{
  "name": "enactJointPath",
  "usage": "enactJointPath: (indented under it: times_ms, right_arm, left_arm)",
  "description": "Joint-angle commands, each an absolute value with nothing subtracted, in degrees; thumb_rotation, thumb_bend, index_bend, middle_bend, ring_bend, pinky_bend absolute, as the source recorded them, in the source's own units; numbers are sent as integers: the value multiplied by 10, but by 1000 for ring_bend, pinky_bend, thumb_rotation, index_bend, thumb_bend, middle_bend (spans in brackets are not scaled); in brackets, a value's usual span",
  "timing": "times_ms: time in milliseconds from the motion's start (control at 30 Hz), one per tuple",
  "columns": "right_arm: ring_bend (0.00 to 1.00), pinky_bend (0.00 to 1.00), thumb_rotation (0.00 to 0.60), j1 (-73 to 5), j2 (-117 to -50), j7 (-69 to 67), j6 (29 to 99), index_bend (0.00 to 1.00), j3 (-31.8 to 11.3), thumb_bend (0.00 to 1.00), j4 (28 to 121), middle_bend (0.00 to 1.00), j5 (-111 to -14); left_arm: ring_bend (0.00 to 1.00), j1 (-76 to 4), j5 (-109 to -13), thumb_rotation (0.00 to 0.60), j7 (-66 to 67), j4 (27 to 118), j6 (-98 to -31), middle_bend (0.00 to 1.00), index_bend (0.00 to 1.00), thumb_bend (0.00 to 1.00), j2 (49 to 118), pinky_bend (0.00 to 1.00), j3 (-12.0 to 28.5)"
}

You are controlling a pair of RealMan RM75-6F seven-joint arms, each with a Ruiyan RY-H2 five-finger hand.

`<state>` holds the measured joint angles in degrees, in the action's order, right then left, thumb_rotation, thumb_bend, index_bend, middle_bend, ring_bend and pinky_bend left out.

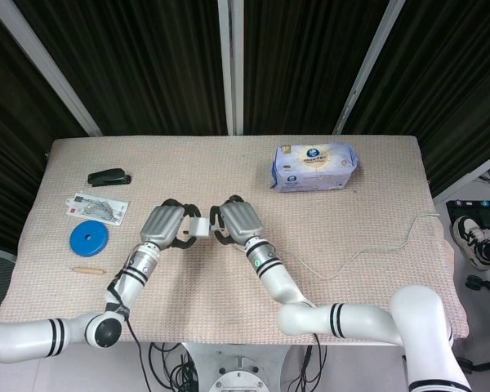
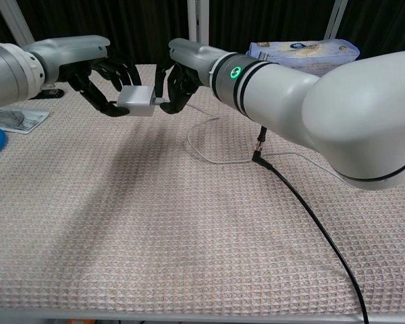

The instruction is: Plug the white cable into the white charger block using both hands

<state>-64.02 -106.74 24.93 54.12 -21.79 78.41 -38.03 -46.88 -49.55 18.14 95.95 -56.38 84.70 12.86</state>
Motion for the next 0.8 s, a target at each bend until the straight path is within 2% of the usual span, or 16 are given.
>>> enactJointPath:
  times_ms: [33, 233, 433, 500, 700, 800]
  right_arm:
    - [313, 165, 600, -641, -1070, 249, 542, 626, -219, 376, 782, 578, -382]
    - [312, 165, 600, -640, -1073, 248, 541, 618, -220, 373, 781, 569, -383]
    - [308, 166, 600, -635, -1068, 246, 539, 482, -218, 323, 784, 525, -386]
    - [308, 166, 600, -634, -1066, 245, 539, 453, -218, 294, 786, 519, -387]
    - [299, 166, 600, -626, -1056, 244, 540, 307, -215, 106, 797, 467, -390]
    - [249, 163, 600, -621, -1047, 243, 541, 198, -213, 57, 805, 386, -392]
  left_arm:
    - [275, -469, -495, 600, 181, 960, -564, 536, 582, 469, 847, 170, 129]
    - [274, -469, -491, 600, 180, 958, -563, 536, 582, 469, 848, 174, 128]
    - [275, -467, -489, 600, 175, 957, -562, 536, 582, 469, 845, 174, 127]
    - [275, -467, -490, 600, 174, 956, -562, 536, 582, 469, 845, 174, 126]
    - [275, -464, -491, 600, 173, 950, -563, 535, 582, 469, 843, 174, 122]
    - [275, -462, -492, 600, 170, 944, -562, 531, 582, 469, 843, 174, 121]
